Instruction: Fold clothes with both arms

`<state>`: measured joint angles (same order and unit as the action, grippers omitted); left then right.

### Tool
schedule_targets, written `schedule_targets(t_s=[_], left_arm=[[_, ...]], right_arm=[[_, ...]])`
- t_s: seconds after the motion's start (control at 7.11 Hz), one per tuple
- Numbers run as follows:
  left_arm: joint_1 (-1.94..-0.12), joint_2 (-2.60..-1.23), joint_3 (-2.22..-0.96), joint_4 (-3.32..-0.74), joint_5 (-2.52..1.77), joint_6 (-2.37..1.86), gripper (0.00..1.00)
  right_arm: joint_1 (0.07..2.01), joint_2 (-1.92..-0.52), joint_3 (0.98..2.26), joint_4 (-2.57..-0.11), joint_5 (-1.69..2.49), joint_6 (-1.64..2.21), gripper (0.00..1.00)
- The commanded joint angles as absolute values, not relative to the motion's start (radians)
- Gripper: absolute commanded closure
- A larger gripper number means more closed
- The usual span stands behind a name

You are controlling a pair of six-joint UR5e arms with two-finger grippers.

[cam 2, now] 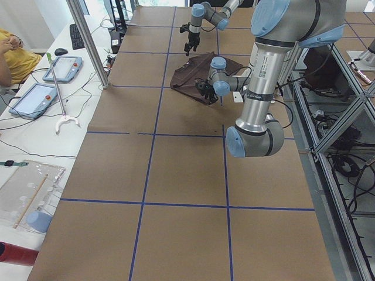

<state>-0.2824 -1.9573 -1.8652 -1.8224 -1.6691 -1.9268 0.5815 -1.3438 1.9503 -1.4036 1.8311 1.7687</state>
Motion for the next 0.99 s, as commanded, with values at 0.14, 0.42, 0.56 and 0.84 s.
schedule_targets(t_s=[0.14,0.42,0.56,0.84], left_arm=[[-0.287,-1.957,-1.862,-1.821,-1.658,-1.927,0.72],[-0.302,-1.957,-1.861,-1.819,-1.658,-1.925,1.00],[-0.316,-1.956,-1.864,-1.818,-1.660,-1.924,1.00],[-0.331,-1.956,-1.868,-1.796,-1.660,-1.858,1.00]], right_arm=[[0.581,-1.344,1.957,-1.404,1.830,1.775,0.00],[0.581,-1.344,1.957,-1.404,1.830,1.776,0.00],[0.581,-1.344,1.954,-1.404,1.830,1.776,0.00],[0.581,-1.344,1.953,-1.404,1.830,1.776,0.00]])
